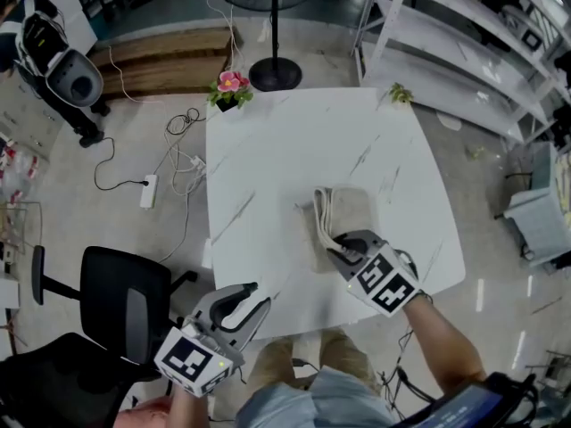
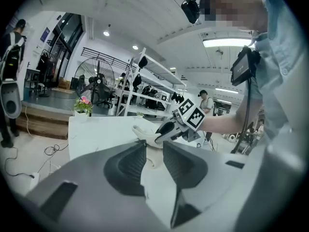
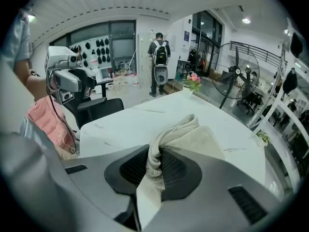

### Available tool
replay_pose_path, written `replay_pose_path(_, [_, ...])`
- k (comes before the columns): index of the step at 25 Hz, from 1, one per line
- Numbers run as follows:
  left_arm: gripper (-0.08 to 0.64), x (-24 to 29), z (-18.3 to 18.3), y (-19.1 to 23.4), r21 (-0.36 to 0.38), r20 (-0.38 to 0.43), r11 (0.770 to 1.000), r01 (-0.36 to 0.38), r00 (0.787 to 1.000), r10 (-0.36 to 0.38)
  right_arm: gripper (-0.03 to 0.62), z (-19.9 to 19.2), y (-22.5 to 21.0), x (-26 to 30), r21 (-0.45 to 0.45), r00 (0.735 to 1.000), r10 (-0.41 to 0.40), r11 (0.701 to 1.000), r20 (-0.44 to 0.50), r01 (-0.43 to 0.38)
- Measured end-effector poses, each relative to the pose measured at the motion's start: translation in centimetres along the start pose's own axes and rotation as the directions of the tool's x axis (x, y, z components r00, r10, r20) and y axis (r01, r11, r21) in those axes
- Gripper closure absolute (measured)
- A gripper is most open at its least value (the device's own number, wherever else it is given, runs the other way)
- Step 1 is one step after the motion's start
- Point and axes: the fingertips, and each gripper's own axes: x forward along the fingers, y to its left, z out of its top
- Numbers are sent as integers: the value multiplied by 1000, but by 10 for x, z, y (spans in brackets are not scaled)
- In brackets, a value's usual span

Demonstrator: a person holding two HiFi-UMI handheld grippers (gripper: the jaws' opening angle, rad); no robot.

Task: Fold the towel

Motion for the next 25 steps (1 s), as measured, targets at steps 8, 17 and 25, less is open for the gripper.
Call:
replay_pose_path(8, [449,-7,-14,11,-25,-2,1000,-15,1000,15,517,-9,12,34,-161,995,-3,987,-96,-13])
replay_pose_path(17, [449,-8,-24,23,-51,-33,999,-15,999,13,498,-34,27,64,-212,985,46,974,-169,-82])
replay_pose_path(25, [449,1,-14,28,-39,-33,999,19,999,-21,420,8,25,9,-20,987,153,988,59,-152])
